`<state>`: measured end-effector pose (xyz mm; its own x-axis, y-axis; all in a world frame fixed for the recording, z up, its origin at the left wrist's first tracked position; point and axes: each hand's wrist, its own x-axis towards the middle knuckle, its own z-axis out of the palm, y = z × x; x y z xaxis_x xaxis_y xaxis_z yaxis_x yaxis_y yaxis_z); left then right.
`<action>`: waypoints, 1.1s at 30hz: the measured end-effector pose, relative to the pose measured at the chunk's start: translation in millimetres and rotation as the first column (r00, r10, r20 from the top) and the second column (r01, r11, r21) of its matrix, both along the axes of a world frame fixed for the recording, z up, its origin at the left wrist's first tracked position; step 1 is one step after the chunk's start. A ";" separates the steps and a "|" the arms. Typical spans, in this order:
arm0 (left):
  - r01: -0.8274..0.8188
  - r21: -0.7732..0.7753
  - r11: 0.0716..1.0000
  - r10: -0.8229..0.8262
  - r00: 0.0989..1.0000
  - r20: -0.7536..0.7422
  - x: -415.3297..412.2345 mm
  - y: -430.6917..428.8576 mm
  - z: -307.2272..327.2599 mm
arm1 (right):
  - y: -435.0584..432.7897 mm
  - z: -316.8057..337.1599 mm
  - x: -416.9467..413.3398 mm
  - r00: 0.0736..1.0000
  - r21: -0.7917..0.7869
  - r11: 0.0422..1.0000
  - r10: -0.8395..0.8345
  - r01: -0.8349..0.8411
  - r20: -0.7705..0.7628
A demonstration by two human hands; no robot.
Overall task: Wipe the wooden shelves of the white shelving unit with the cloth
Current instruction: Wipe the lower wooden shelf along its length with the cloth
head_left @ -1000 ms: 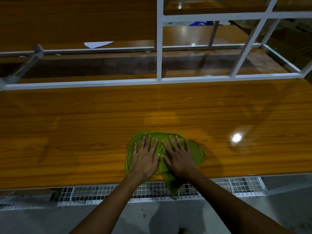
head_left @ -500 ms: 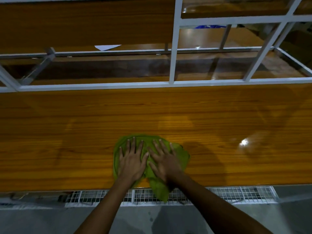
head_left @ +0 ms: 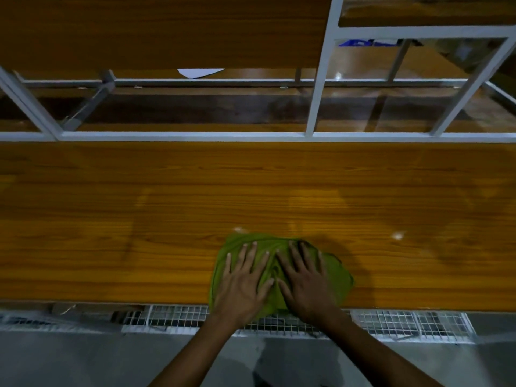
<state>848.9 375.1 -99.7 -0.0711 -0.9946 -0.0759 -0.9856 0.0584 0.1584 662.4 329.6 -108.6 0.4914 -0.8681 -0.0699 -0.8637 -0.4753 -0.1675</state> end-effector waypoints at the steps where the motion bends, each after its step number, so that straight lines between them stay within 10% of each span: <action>1: -0.023 -0.012 1.000 0.023 1.000 0.010 9.0 3.8 -0.1 | 3.1 -0.7 11.2 1.000 0.009 1.000 0.011 -0.011 0.012; 33: 0.018 0.032 0.999 -0.016 0.999 -0.043 -33.6 -193.8 -1.9 | -162.4 8.0 -9.0 0.976 0.024 0.984 -0.170 0.175 -0.137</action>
